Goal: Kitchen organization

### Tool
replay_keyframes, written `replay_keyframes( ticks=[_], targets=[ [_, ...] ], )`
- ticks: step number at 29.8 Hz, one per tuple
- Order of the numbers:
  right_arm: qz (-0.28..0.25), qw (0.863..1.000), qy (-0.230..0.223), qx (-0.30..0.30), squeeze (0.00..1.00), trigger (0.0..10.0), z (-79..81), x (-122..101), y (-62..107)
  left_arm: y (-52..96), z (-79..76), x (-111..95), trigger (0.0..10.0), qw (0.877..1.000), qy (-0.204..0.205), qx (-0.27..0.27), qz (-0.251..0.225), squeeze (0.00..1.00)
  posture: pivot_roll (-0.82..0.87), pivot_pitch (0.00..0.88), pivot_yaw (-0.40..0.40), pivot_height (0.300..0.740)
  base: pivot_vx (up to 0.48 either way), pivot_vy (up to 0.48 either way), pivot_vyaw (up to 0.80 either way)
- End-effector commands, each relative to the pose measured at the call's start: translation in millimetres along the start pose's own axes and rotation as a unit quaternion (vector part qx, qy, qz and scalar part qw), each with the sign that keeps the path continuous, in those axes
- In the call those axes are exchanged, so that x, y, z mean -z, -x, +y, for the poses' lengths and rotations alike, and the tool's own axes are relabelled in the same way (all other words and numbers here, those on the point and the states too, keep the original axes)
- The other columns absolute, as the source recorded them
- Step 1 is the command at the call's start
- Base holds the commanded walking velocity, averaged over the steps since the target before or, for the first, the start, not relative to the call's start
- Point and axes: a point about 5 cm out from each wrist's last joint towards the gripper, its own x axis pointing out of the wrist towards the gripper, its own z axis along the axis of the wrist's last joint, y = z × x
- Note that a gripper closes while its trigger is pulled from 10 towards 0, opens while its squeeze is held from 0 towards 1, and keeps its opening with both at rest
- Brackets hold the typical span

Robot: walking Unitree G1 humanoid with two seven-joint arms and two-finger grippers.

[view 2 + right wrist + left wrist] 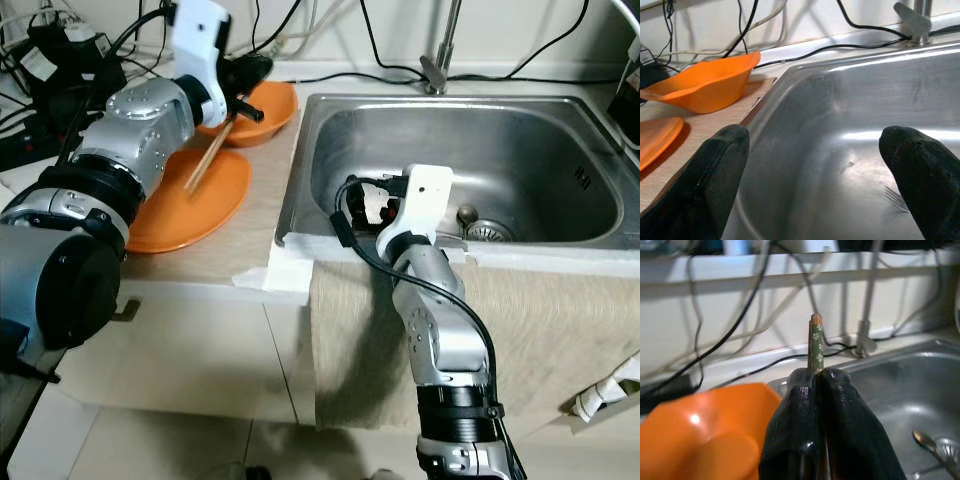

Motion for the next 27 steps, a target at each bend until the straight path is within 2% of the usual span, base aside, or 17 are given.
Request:
replay_keyframes(
  ticks=[1, 10, 16, 23, 27],
  targets=[
    [-0.009, 1.0, 0.008, -0.013, 0.0, 10.0, 7.2, -3, -3.4, 1.7, 3.7, 0, 0.0, 1.0, 0.015, -0.018, -0.012, 0.0, -0.12, 0.0, 0.075, 0.732, 0.0, 0.0, 0.0],
    [-0.017, 0.999, 0.012, -0.025, 0.0, 10.0, 12.4, -2, -12.3, 9.8, 19.5, 6, 0.0, 0.991, 0.096, -0.089, -0.041, 0.0, -0.08, 0.0, 0.061, 0.732, 0.0, 0.0, 0.0],
    [-0.021, 0.999, 0.016, -0.028, 0.0, 10.0, 13.9, -1, -16.0, 12.8, 24.2, 8, 0.0, 0.982, 0.147, -0.106, -0.047, 0.0, -0.07, 0.0, 0.057, 0.732, 0.0, 0.0, 0.0],
    [-0.036, 0.998, 0.043, -0.018, 0.0, 10.0, 10.5, -2, -17.9, 22.6, 29.0, 24, 0.0, 0.982, 0.131, -0.134, -0.036, 0.0, -0.05, 0.0, 0.056, 0.732, 0.0, 0.0, 0.0],
    [-0.064, 0.996, 0.066, 0.004, 0.0, 10.0, 5.2, -9, -14.7, 40.7, 35.0, 38, 0.0, 0.985, 0.093, -0.146, -0.02, 0.0, -0.05, 0.0, 0.058, 0.732, 0.0, 0.0, 0.0]
  ],
)
